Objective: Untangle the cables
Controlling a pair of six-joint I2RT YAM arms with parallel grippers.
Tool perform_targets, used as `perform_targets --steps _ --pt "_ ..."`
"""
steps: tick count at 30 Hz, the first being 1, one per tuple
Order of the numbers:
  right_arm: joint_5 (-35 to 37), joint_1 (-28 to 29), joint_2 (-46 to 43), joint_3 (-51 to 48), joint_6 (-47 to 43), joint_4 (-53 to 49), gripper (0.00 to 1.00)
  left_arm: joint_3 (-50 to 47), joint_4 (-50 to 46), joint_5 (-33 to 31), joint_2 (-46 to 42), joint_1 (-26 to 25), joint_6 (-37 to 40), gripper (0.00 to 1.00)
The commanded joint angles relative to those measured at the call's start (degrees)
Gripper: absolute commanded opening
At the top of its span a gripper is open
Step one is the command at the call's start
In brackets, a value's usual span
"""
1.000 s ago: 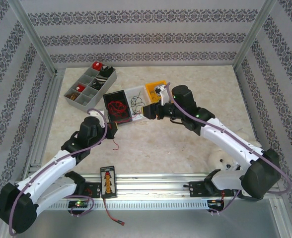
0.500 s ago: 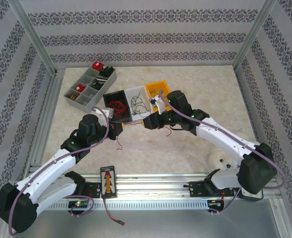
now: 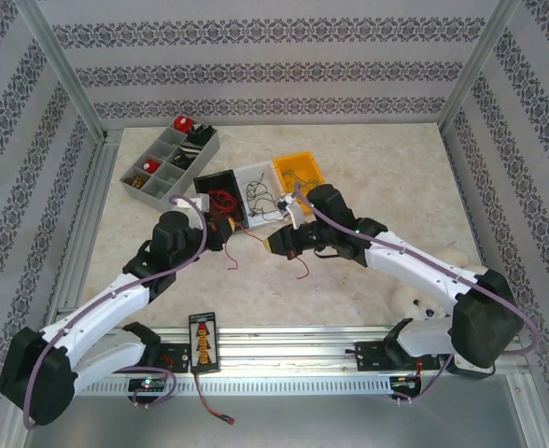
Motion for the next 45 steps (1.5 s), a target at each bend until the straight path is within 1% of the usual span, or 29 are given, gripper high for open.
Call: perform_targets --steps 1,3,6,8,10,11,12,15,23,27,33,40,45 --pt "2.36 2.74 3.83 -1.03 4.62 8.86 0.0 -1.6 16.24 -4.35 3.13 -0.18 -13.49 0.0" --pt "3.3 4.46 5.84 -0.3 5.95 12.03 0.01 -1.78 19.34 -7.41 4.83 -0.83 -17.81 0.0" --pt "3.76 6.3 7.96 2.57 4.77 11.92 0.01 -1.14 20.16 -10.0 5.47 -1.25 -20.37 0.0" --pt "3.78 6.82 9.14 3.97 3.98 11.32 0.05 -0.32 19.17 -10.95 5.06 -1.27 -20.89 0.0" --pt "5.22 6.8 9.84 4.53 3.81 10.92 0.17 0.99 16.76 -10.91 4.55 -1.21 -20.75 0.0" --pt "6.09 6.78 9.93 4.64 3.7 10.89 0.27 1.69 15.81 -10.57 4.42 -1.25 -20.51 0.0" --pt "6.93 6.78 9.96 4.63 3.7 10.93 0.33 2.11 15.07 -10.21 4.23 -1.25 -20.38 0.0" --pt "7.35 6.79 10.31 4.66 3.74 10.89 0.38 2.18 14.07 -9.85 3.76 -1.28 -20.7 0.0" --pt "9.16 6.88 10.97 4.99 3.08 10.09 0.42 0.83 16.68 -8.63 4.05 -1.21 -23.38 0.0" --pt "12.39 6.79 11.07 6.21 1.59 8.93 0.47 1.29 17.01 -7.41 4.53 -1.24 -24.8 0.0" --pt "19.06 6.18 9.52 7.52 -1.58 4.92 0.52 2.1 12.55 -8.16 3.22 -1.23 -24.25 0.0" --pt "21.88 6.41 9.49 8.94 -4.36 0.98 0.54 2.26 12.18 -7.0 4.09 -1.21 -24.85 0.0" --pt "24.03 7.02 9.32 10.38 -7.21 -1.42 0.57 3.49 9.59 -6.43 5.09 -1.22 -24.84 0.0"
